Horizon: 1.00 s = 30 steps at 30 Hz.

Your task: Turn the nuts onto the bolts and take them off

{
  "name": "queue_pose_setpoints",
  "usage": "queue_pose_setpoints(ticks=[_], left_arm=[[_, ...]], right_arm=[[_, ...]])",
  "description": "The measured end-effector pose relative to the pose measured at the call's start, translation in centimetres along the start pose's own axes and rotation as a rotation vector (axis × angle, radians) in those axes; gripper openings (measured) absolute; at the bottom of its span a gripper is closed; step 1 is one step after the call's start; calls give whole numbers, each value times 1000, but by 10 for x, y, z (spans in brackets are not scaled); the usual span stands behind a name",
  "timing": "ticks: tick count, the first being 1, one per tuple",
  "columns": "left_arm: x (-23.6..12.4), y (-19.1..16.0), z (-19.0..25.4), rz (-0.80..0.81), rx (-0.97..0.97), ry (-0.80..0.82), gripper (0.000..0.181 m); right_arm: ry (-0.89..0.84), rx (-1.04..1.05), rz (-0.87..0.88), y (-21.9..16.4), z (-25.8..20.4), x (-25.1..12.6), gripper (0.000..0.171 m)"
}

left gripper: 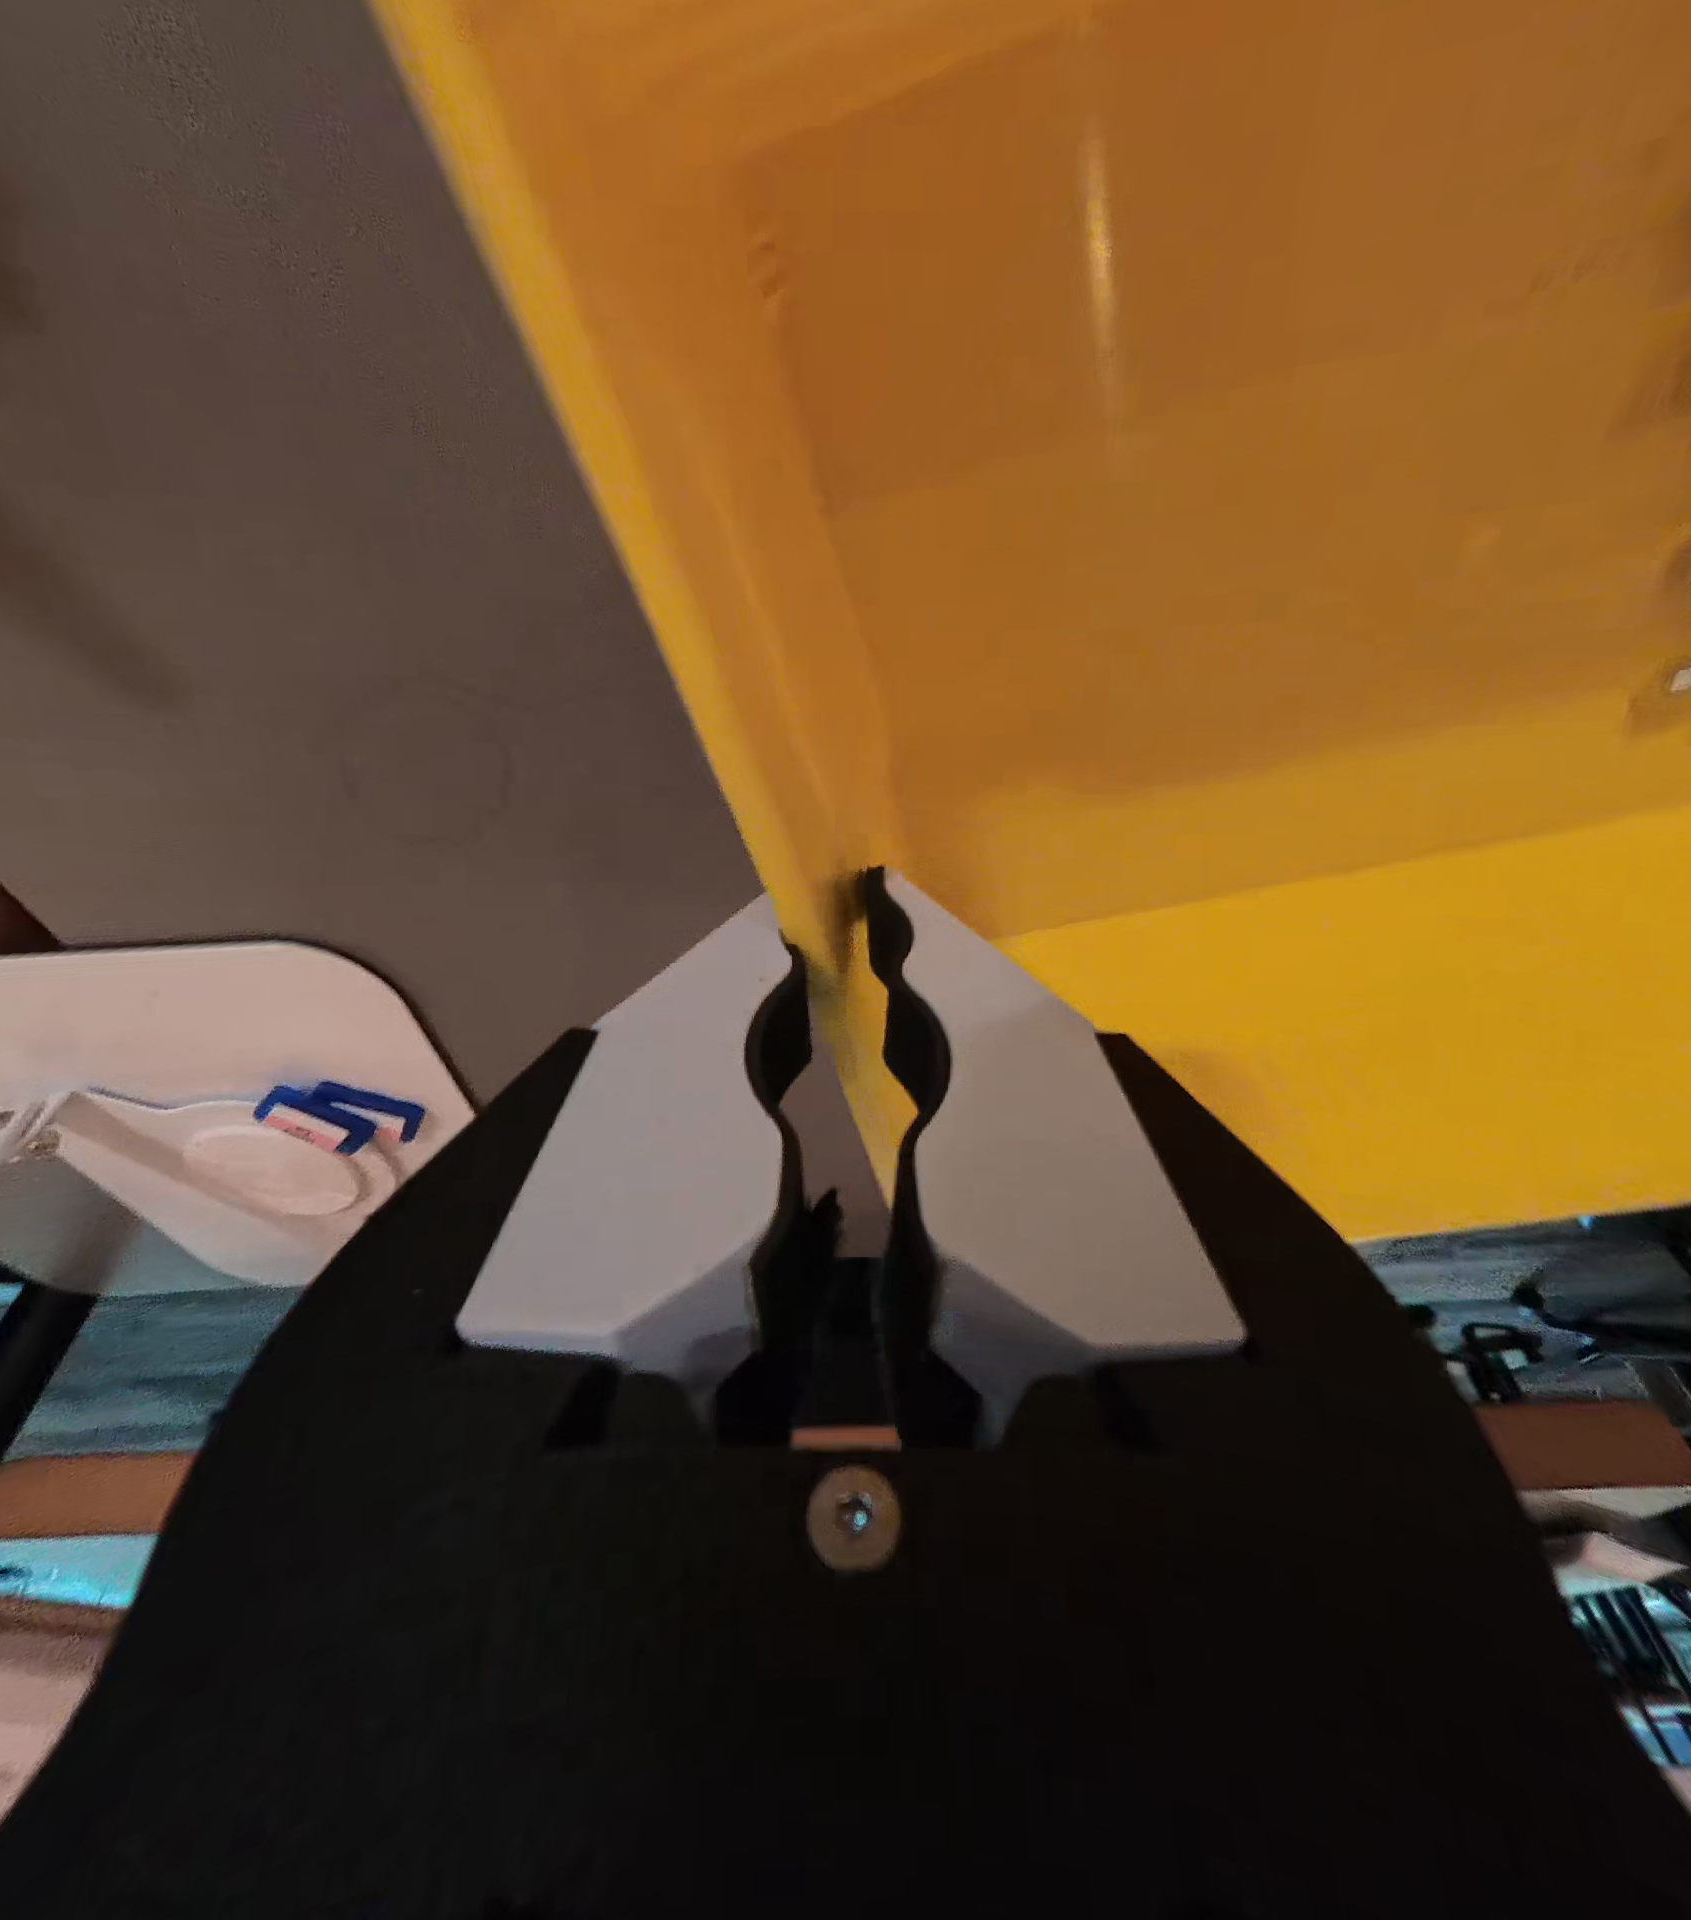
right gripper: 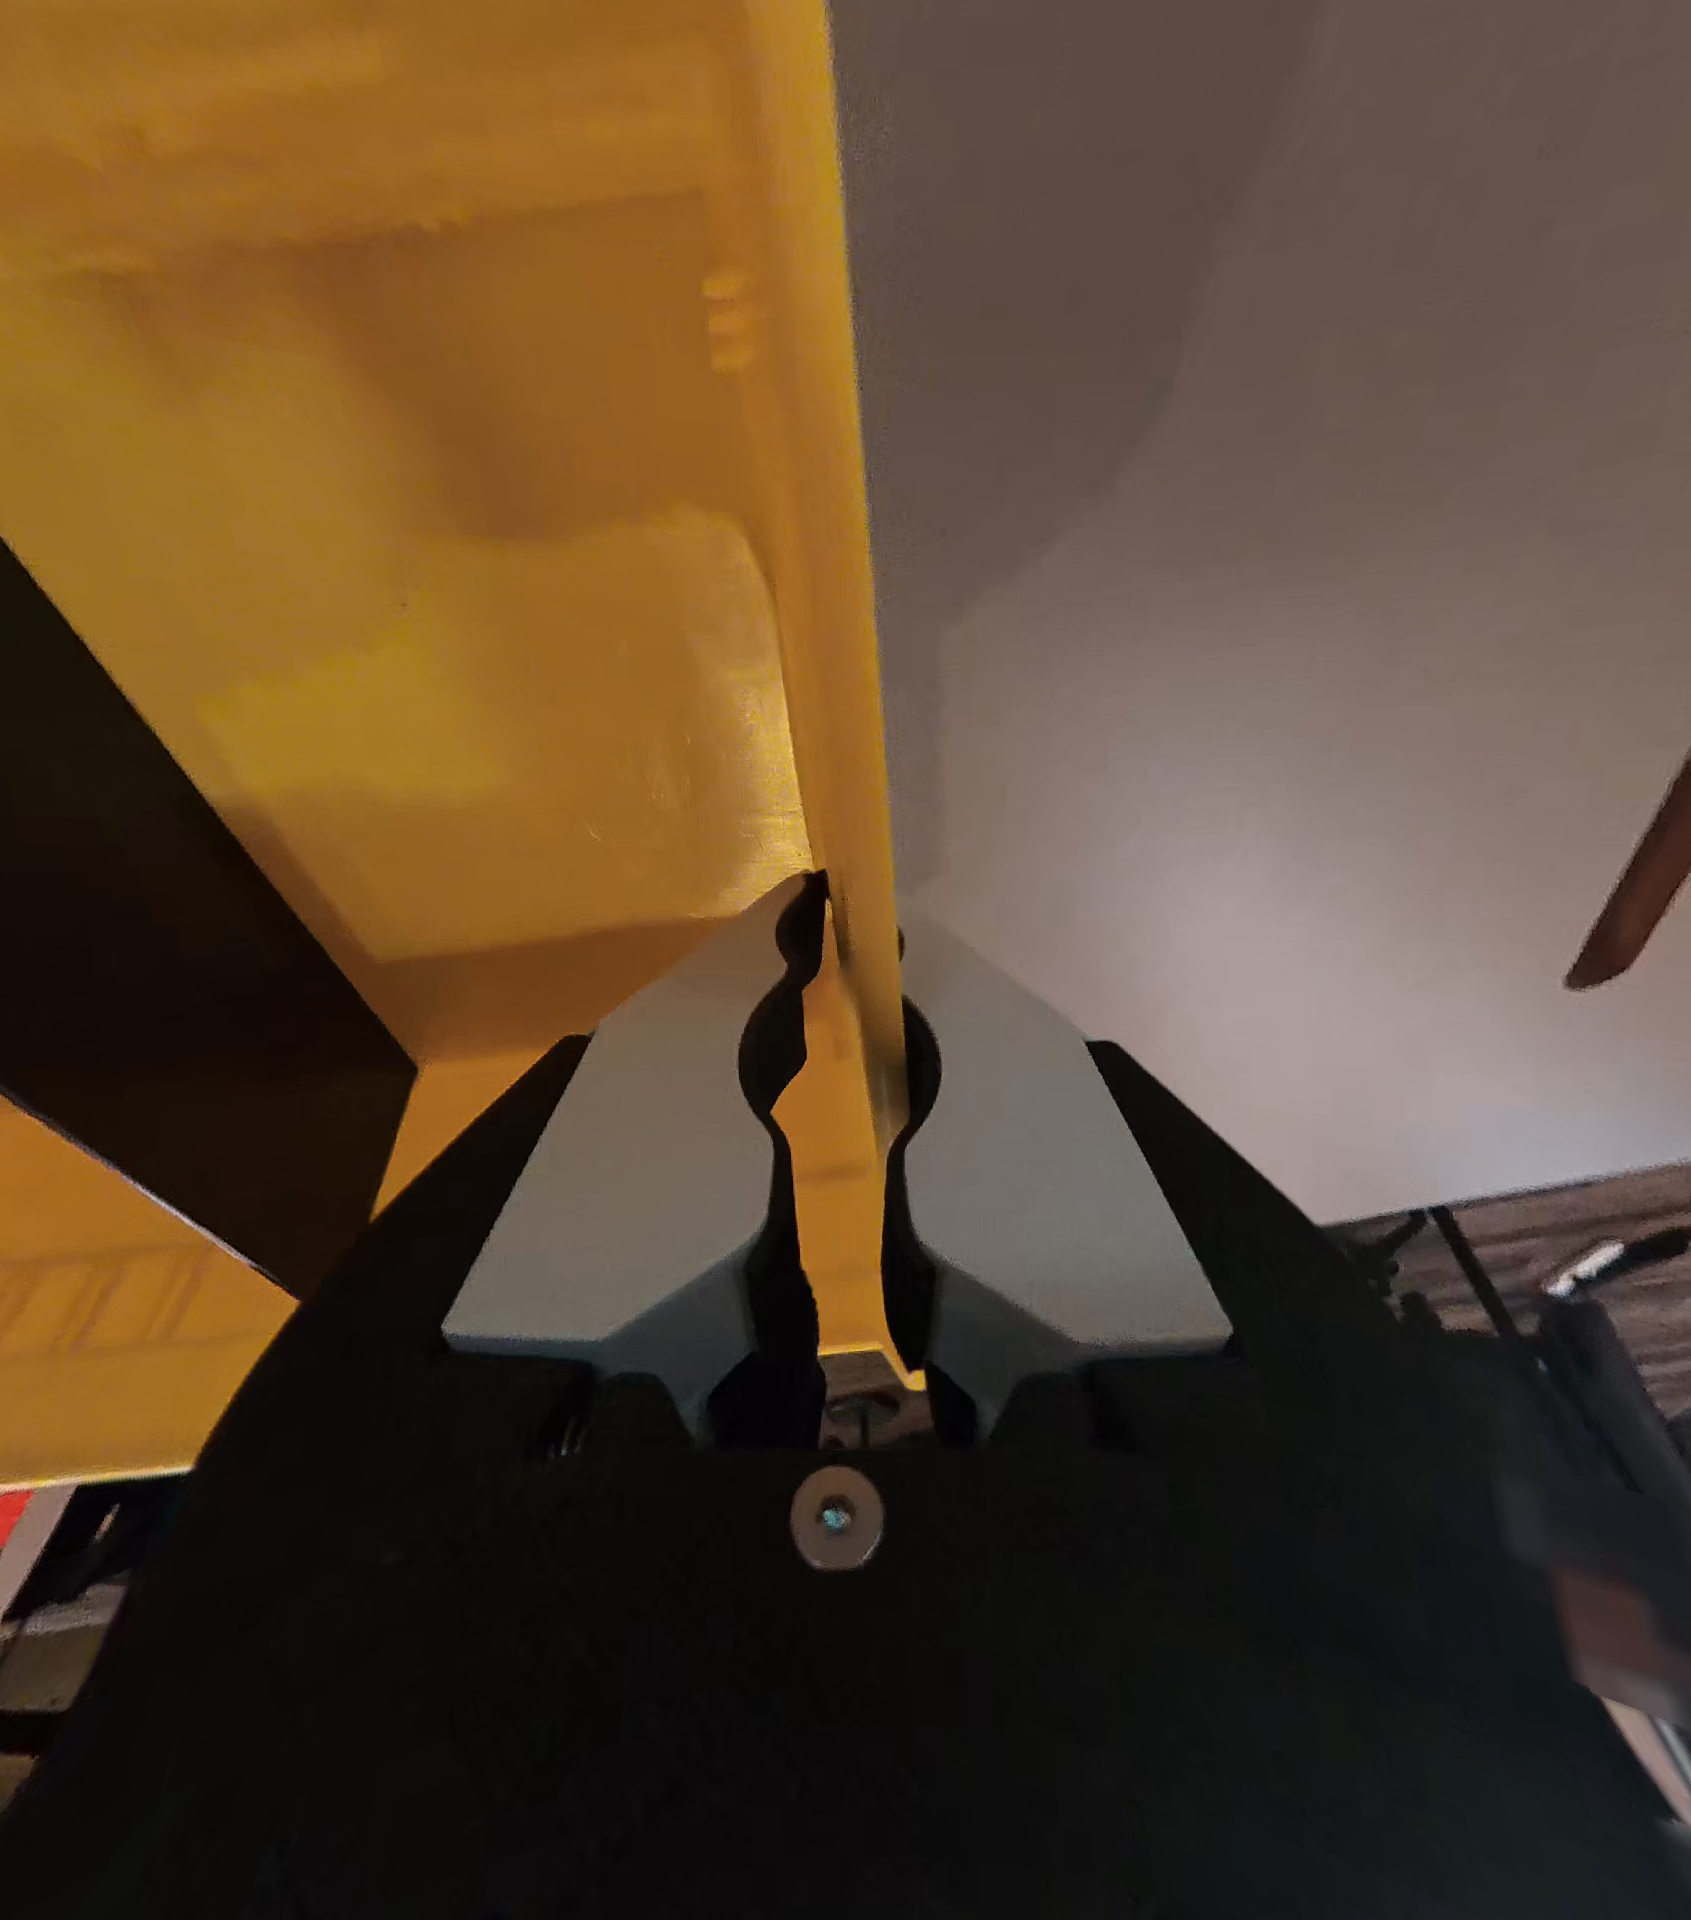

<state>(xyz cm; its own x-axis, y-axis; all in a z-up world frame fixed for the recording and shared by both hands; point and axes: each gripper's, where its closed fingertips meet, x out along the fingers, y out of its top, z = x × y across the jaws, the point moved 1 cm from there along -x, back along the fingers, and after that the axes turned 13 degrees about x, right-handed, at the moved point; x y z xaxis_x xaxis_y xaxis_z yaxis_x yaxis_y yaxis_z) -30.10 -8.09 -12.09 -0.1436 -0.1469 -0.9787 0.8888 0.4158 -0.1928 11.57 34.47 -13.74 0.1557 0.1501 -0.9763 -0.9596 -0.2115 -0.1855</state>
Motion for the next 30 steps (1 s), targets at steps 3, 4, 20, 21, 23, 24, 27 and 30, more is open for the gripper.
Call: queue_pose_setpoints(ticks=[3, 4, 20, 21, 23, 24, 27, 30], left_arm=[[3, -19, 1, -57, -82, 13, 2], [5, -28, 1, -91, -118, 22, 3], [16, -107, -13, -179, -828, 190, 15], [14, -111, -6, -207, -833, 189, 25], [4, -125, 6, -268, -887, 267, 45], [-2, -127, 13, -247, -921, 304, 55], [-22, -134, 35, -161, -978, 473, 63], [-55, -123, 57, 65, -1112, 658, 61]], right_arm=[[-29, 49, -9, -9, 14, 3, 7], [-26, 67, -11, -13, 17, 5, 8], [-248, 337, 100, -30, 43, -7, 46], [-248, 383, 129, -34, 41, -13, 60], [-278, 455, 224, -42, 37, -29, 69], [-294, 483, 292, -45, 34, -38, 72], [-308, 600, 506, -53, 16, -67, 77], [-329, 649, 735, -40, -18, -107, 81]])
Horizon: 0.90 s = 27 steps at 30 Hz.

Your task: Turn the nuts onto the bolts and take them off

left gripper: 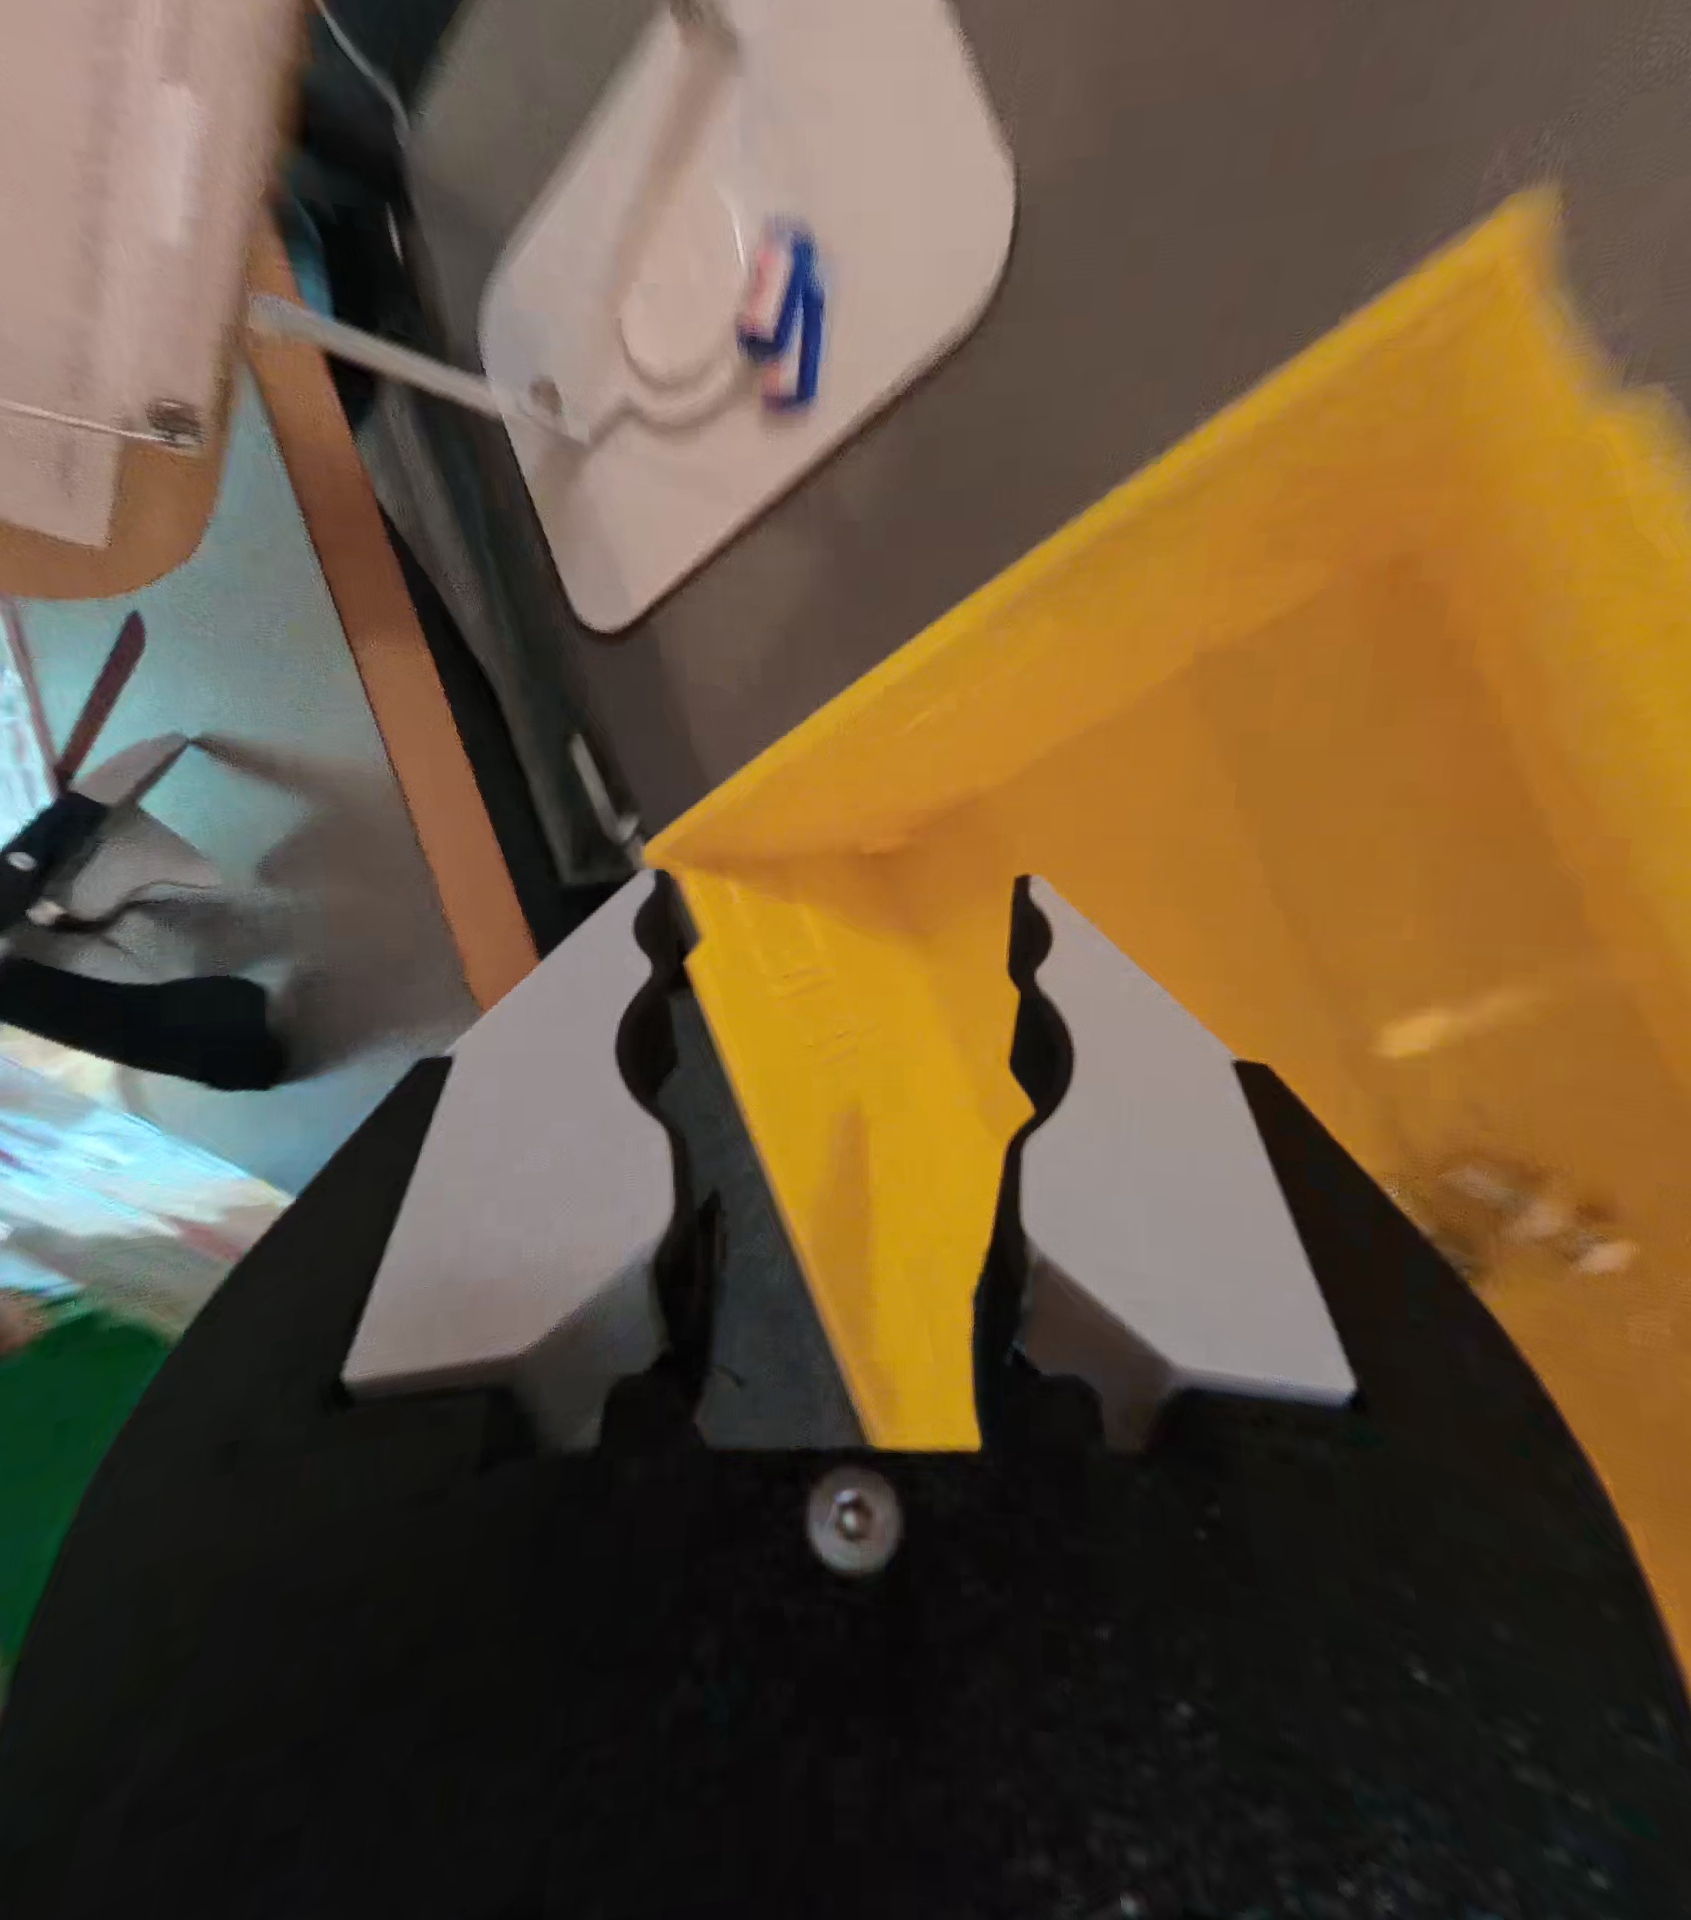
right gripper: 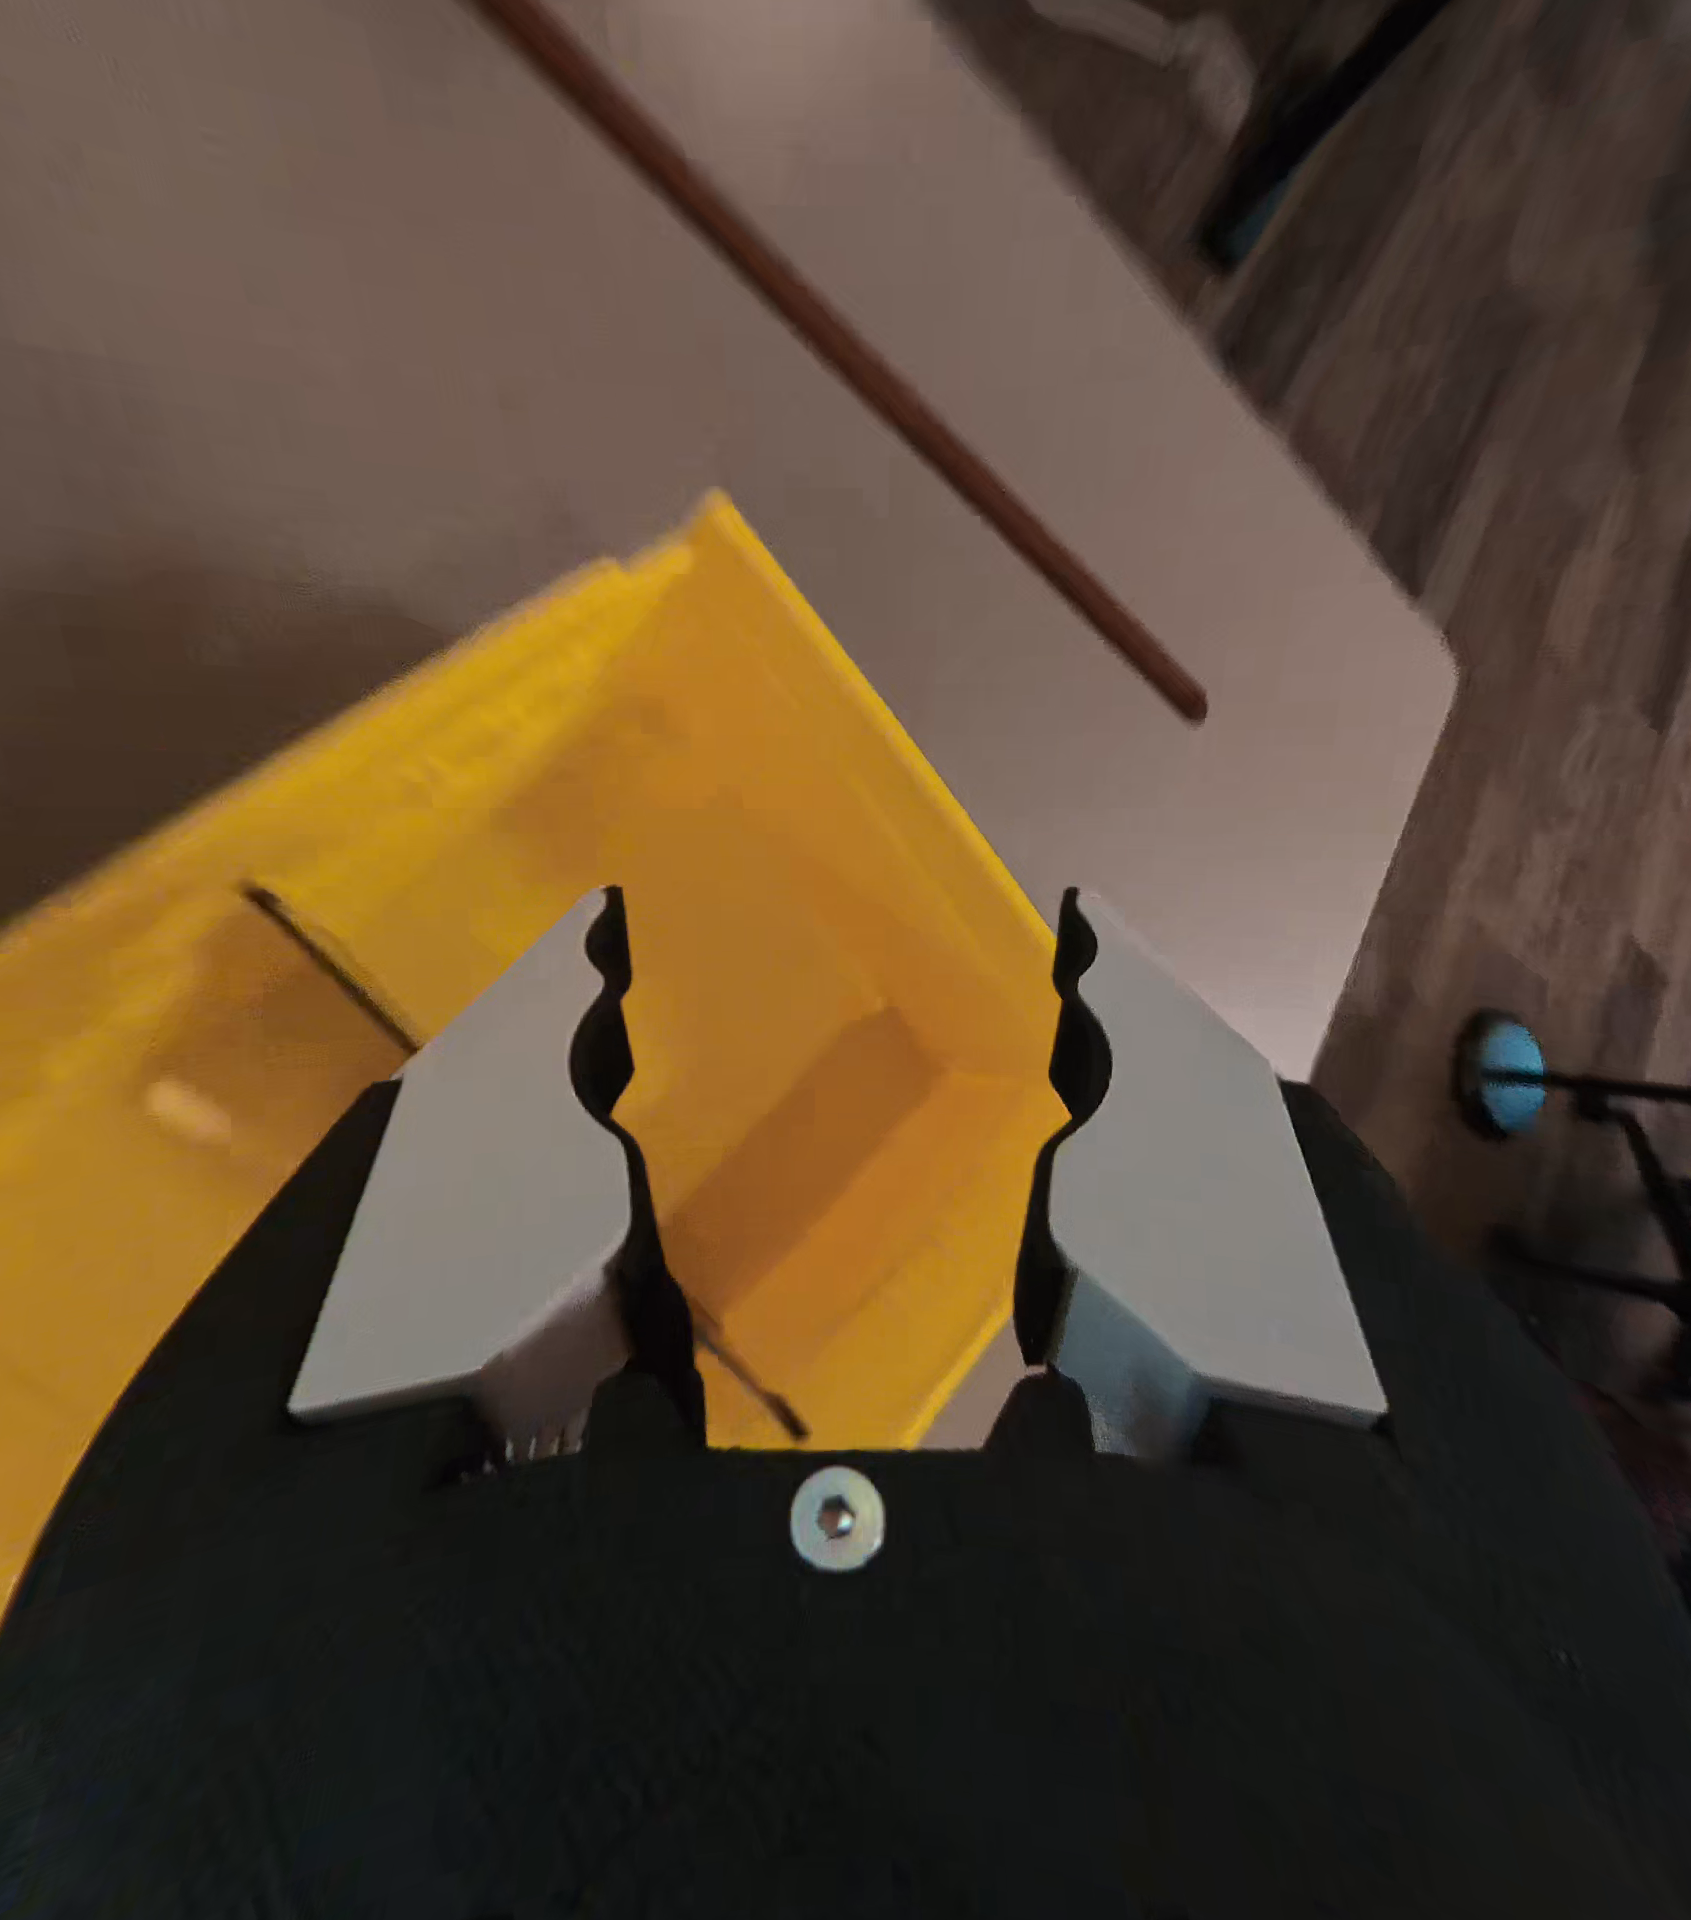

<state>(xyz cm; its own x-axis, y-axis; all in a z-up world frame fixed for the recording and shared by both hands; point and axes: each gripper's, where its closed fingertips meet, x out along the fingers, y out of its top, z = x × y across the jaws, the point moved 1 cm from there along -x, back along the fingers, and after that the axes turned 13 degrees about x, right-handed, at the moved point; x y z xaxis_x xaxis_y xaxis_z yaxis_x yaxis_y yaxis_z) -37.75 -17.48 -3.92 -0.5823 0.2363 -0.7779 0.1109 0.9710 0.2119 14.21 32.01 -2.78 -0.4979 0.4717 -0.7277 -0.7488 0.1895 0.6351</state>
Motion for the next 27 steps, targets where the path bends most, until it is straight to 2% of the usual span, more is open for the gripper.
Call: queue_pose_setpoints(ticks=[2, 5, 6, 7, 8, 10, 12, 14, 18, 21, 25, 27], left_arm=[[-39, 20, 9, 247, -164, 10, 59], [-108, 56, 33, 633, -338, 28, 64], [-131, 69, 46, 755, -391, 22, 53], [-150, 79, 58, 861, -468, 24, 18], [-168, 90, 74, 971, -515, 14, 1], [-186, 110, 112, 1117, -513, 35, 0], [-170, 123, 147, 1098, -485, 92, 0], [-135, 135, 180, 1037, -467, 60, 0], [-67, 130, 202, 946, -538, 97, 0], [-46, 121, 207, 897, -532, 151, 0], [-42, 122, 203, 908, -496, 171, 0], [-43, 122, 204, 918, -487, 176, 0]], right_arm=[[20, 54, 185, 26, -36, -31, 78], [167, 124, 468, 65, -116, -76, 74], [209, 148, 543, 75, -141, -87, 73], [251, 175, 613, 83, -166, -94, 71], [300, 198, 678, 90, -191, -98, 67], [345, 247, 768, 96, -231, -91, 63], [309, 297, 780, 92, -254, -61, 55], [256, 323, 743, 77, -267, -21, 49], [89, 307, 722, 46, -262, 35, 24], [-13, 193, 793, 41, -257, 34, 13], [-102, 52, 874, 38, -254, 27, 0], [-124, 25, 881, 37, -254, 26, 0]])
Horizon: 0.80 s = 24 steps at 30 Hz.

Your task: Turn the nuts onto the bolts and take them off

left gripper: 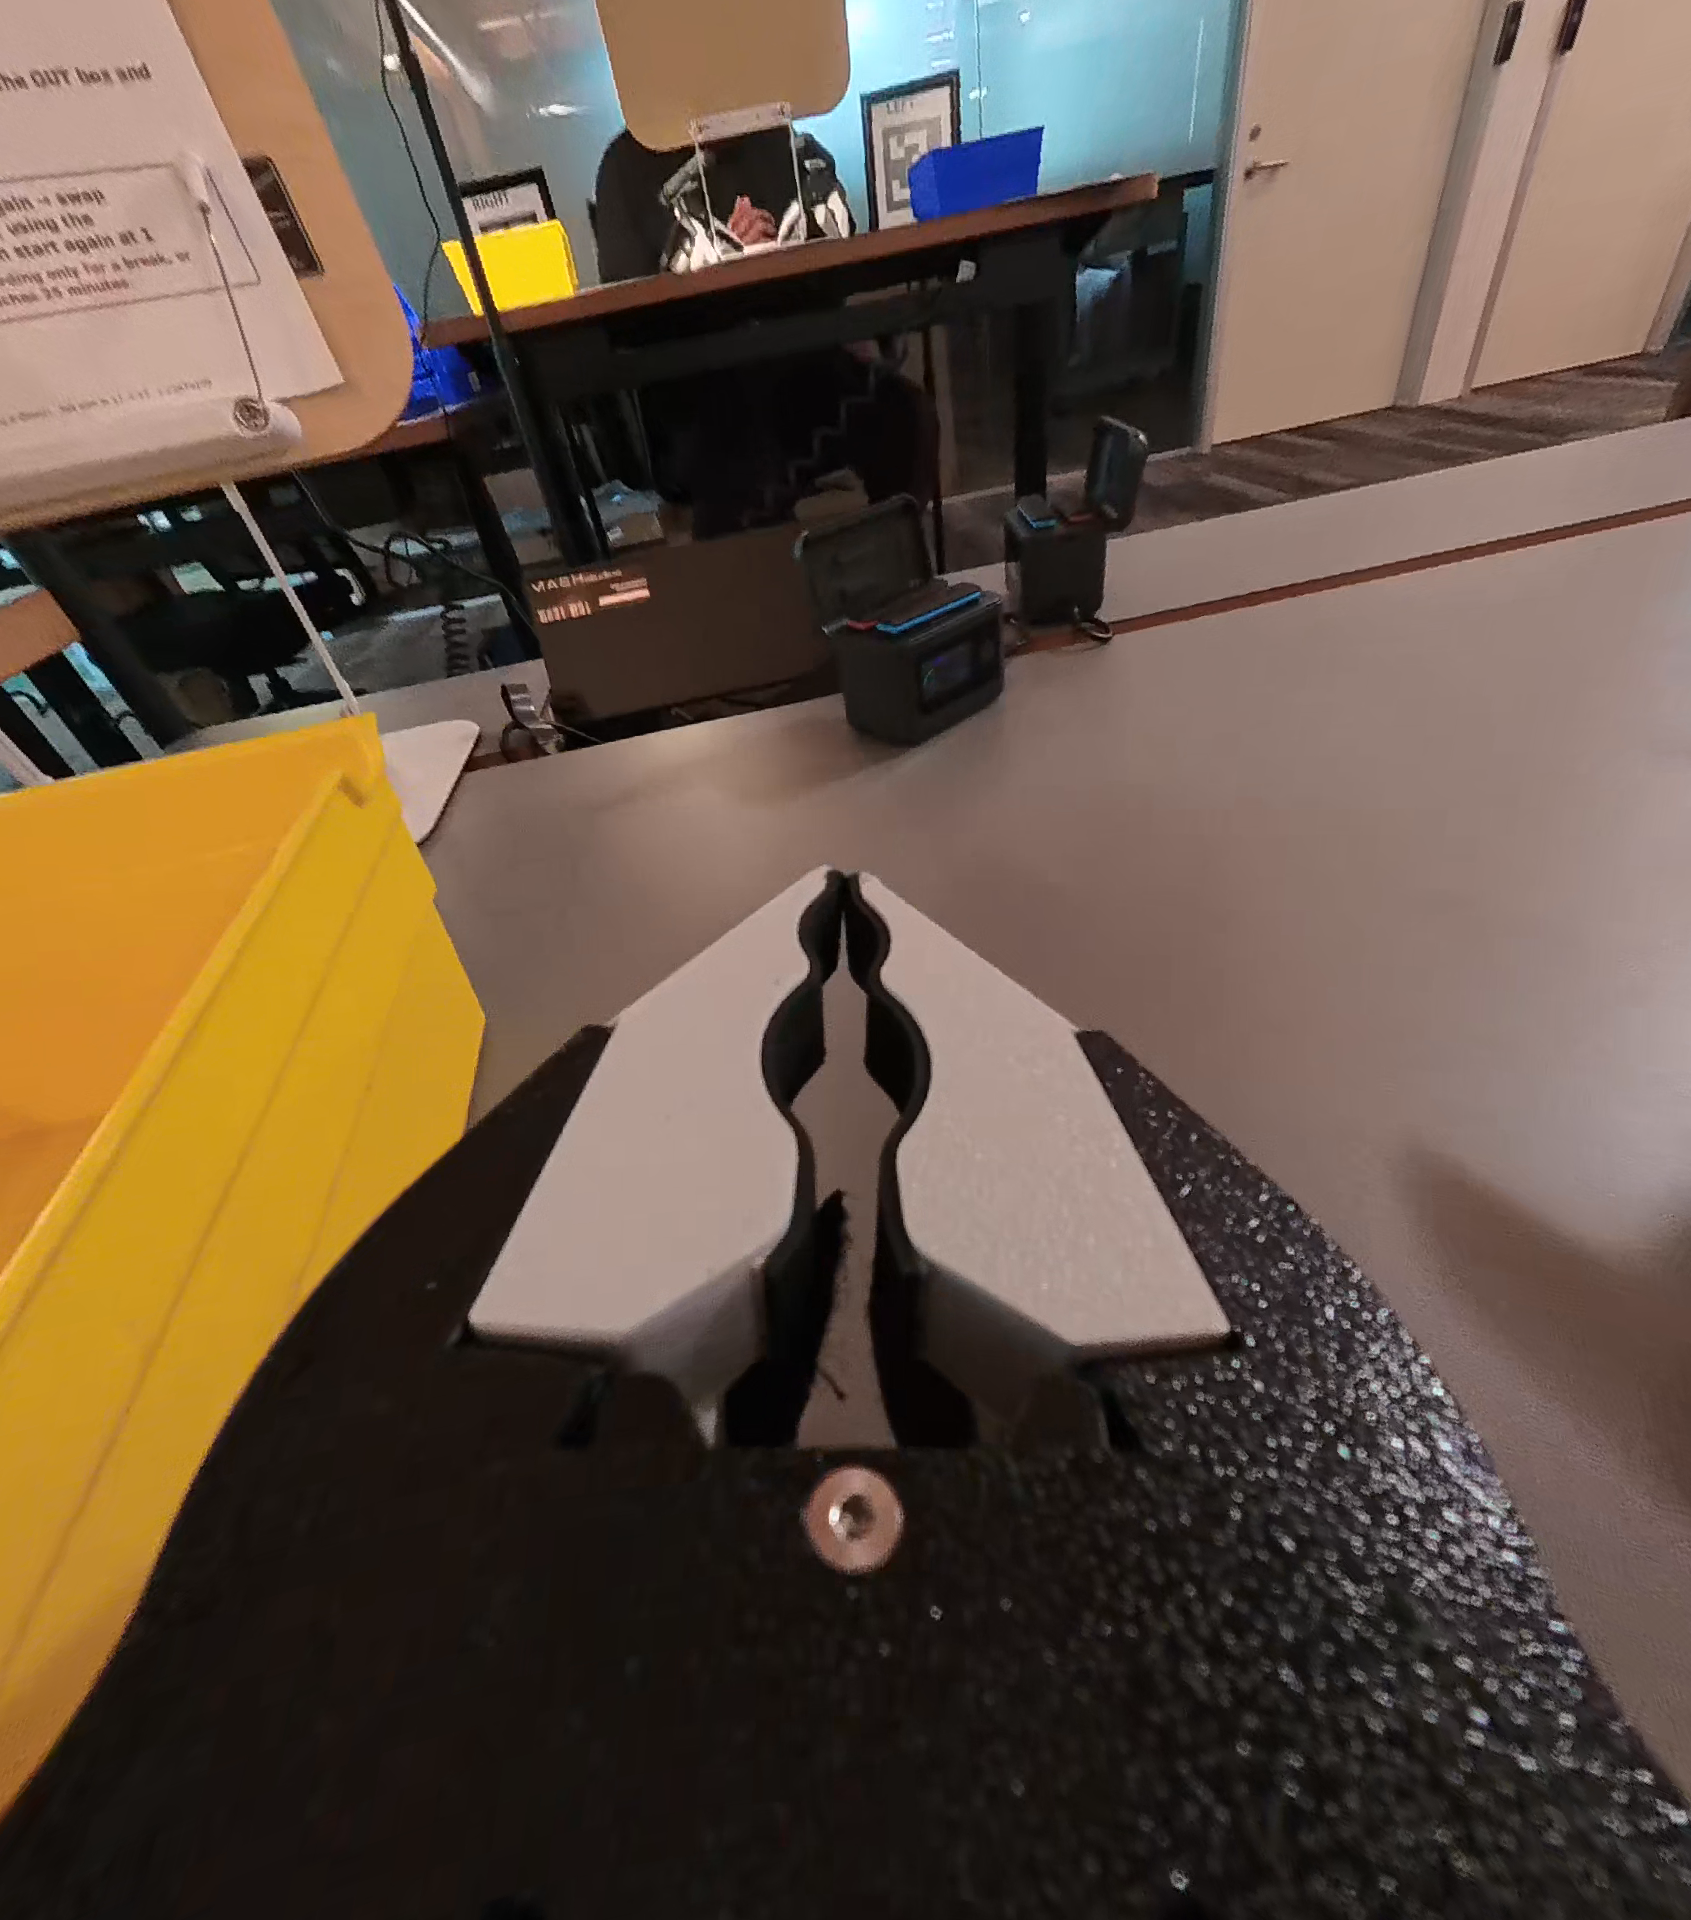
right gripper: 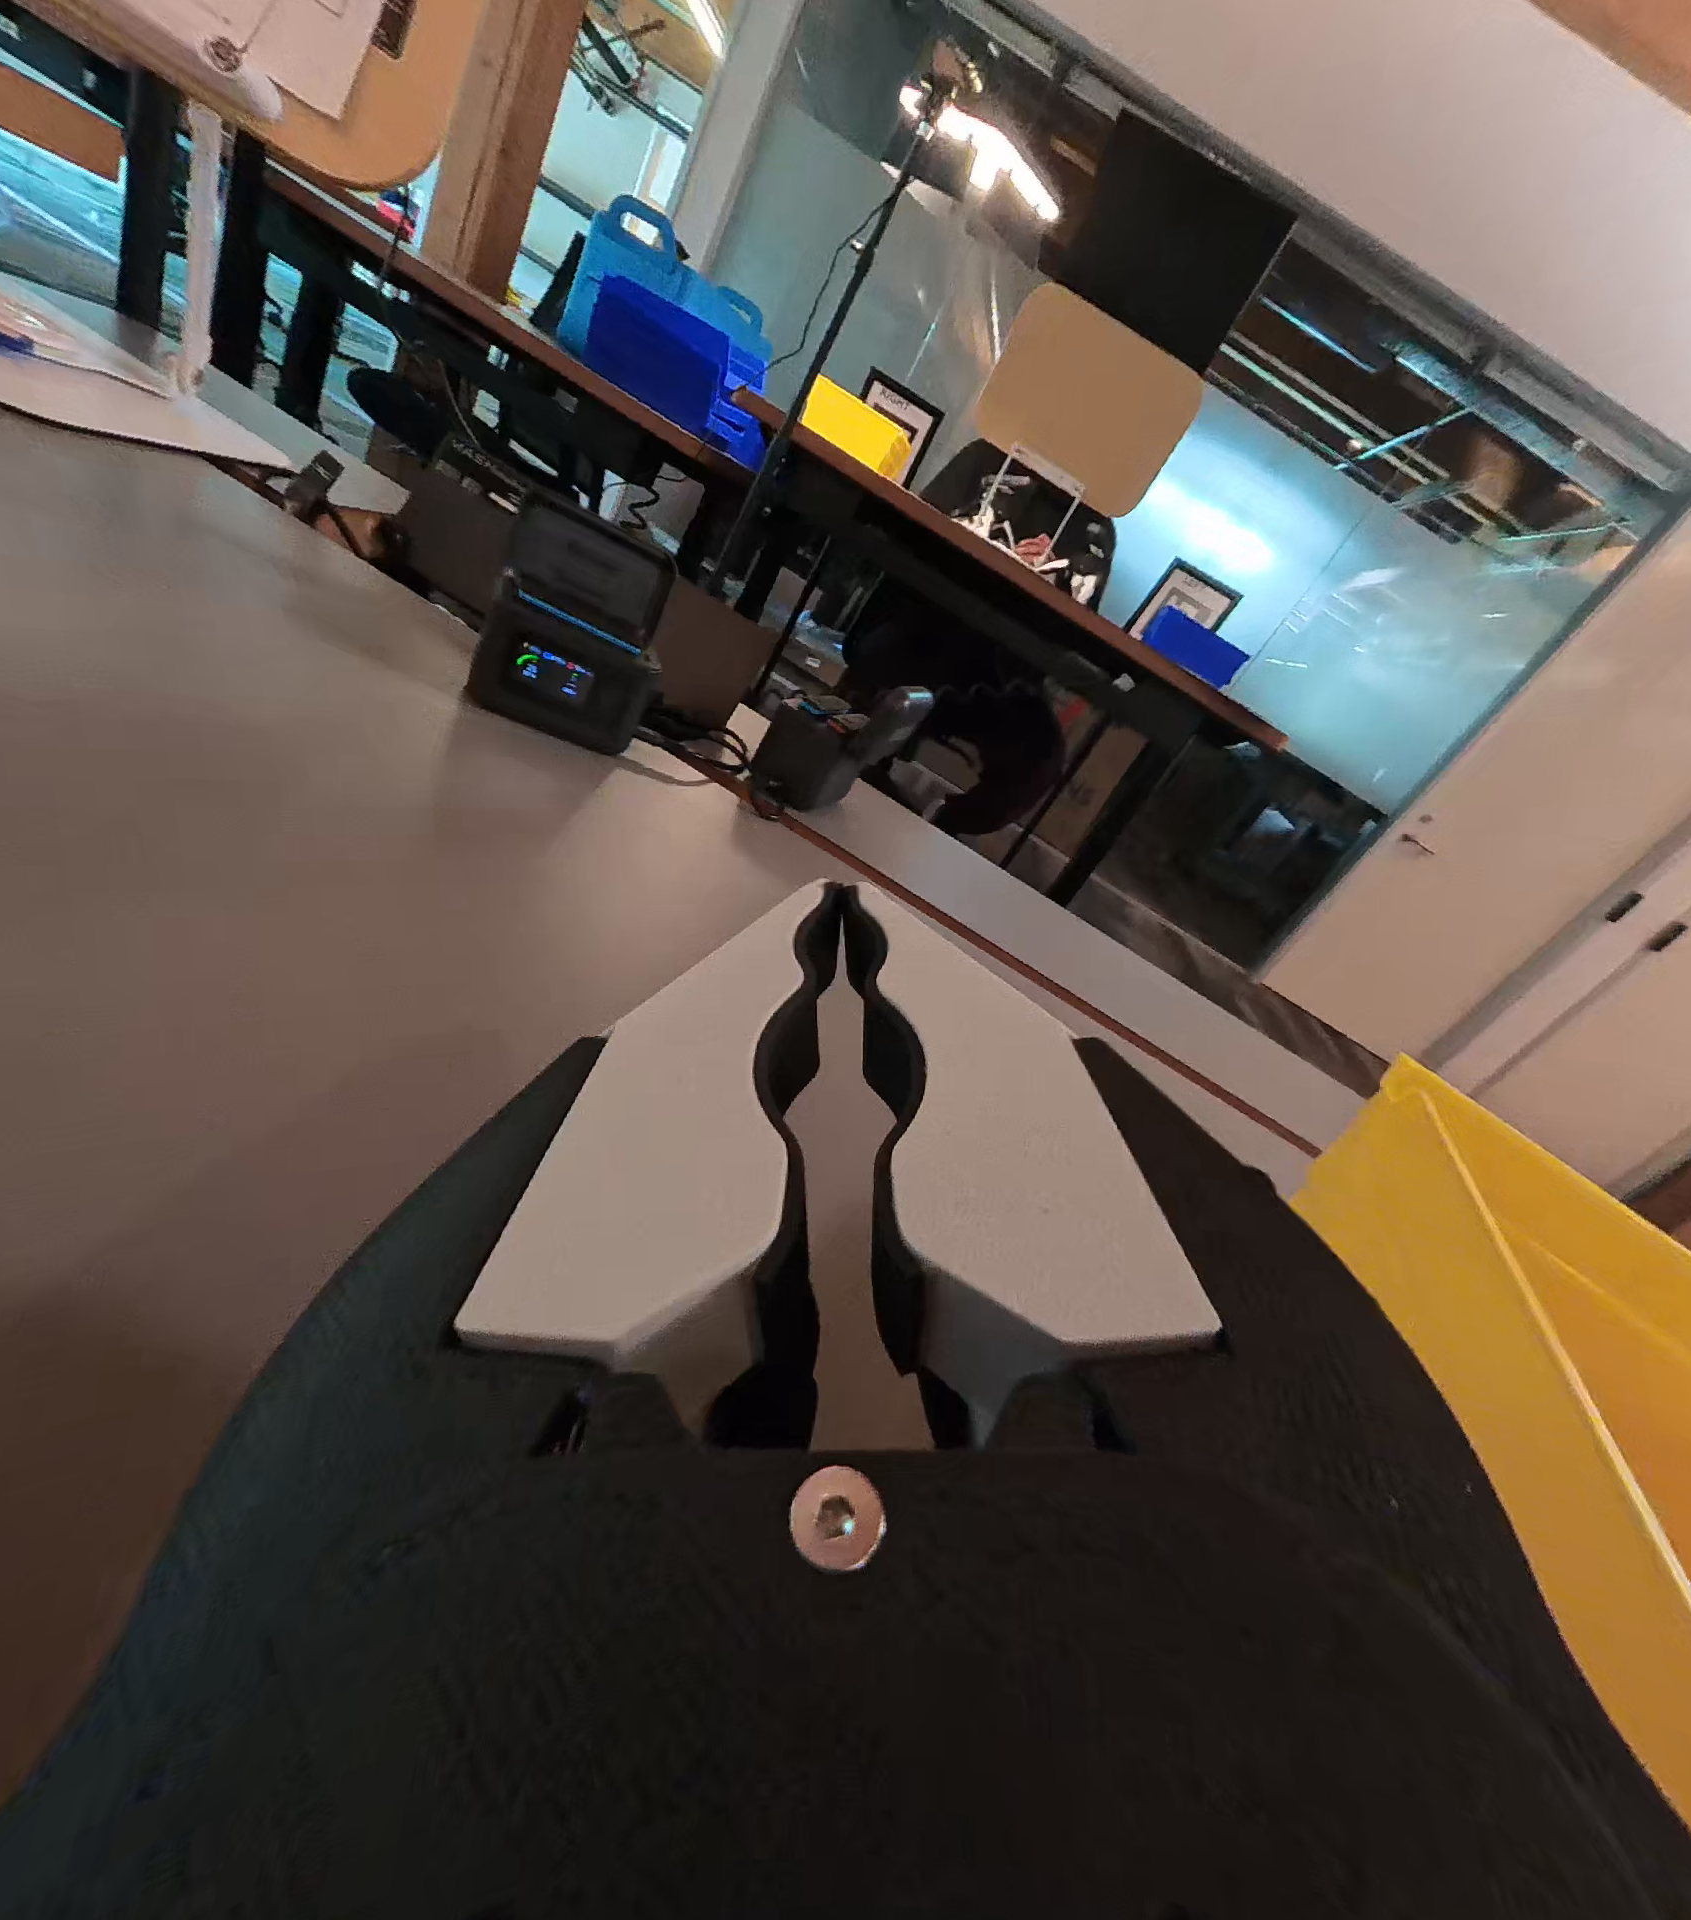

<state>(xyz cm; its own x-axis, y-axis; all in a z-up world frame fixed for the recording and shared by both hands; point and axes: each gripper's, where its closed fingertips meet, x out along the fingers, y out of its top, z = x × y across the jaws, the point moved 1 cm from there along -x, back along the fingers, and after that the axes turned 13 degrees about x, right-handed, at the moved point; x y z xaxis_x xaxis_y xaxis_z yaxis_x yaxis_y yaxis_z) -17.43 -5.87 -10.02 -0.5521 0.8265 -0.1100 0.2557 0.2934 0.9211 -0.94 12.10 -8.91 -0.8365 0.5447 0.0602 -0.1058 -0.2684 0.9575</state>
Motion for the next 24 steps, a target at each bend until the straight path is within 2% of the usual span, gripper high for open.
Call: queue_pose_setpoints(ticks=[6, 10, 15, 18, 22, 24], left_arm=[[-3, 2, 1, 15, 24, 7, 0], [-3, 3, 5, 21, 39, -8, 0], [-3, 6, 10, 40, 40, -44, 0], [-5, 13, 19, 82, 44, -94, 0], [-36, 49, 35, 218, 25, -220, 0], [-67, 73, 24, 268, 31, -191, 0]], right_arm=[[53, 60, 9, 1, 4, -8, 0], [31, 86, -12, -5, 24, -14, 0], [7, 20, -40, -13, 45, -24, 0], [-12, 70, -25, -14, 61, -30, 0], [71, 120, 47, -4, 47, -34, 0], [108, 80, 58, -2, 36, -34, 0]])
